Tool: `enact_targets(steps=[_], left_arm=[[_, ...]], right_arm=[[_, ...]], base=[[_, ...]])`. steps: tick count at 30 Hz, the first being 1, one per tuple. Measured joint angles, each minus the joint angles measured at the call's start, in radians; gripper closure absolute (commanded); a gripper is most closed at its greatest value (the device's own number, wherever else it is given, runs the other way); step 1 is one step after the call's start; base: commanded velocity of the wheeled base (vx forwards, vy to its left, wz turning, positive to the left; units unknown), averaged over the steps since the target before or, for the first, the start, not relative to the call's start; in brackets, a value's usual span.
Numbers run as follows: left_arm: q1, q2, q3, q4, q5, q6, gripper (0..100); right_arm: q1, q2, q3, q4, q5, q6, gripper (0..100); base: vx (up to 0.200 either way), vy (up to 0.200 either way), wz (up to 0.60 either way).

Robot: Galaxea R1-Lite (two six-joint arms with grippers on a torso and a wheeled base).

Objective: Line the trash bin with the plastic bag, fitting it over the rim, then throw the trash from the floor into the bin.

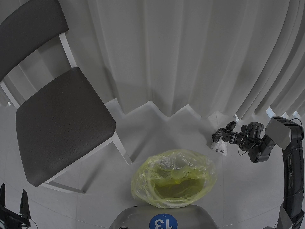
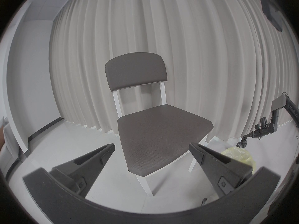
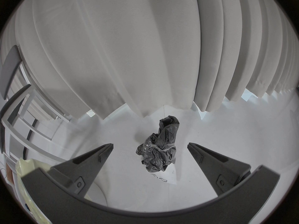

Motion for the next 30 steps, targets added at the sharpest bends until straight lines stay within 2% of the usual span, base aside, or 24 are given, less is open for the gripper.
enact_targets(steps=[1, 17, 30], left_arm=[[0.0, 0.0, 0.0, 0.0, 0.0, 0.0, 0], [0.001, 0.0, 0.0, 0.0, -0.007, 0.013, 0], [0.001, 0.0, 0.0, 0.0, -0.008, 0.014, 0]], right_arm=[[0.001, 0.004, -0.001, -0.004, 0.001, 0.002, 100], [-0.003, 0.032, 0.013, -0.015, 0.02, 0.0, 100], [-0.007, -0.097, 0.109, -0.017, 0.049, -0.003, 100]], base=[[0.0, 0.0, 0.0], [0.0, 0.0, 0.0], [0.0, 0.0, 0.0]])
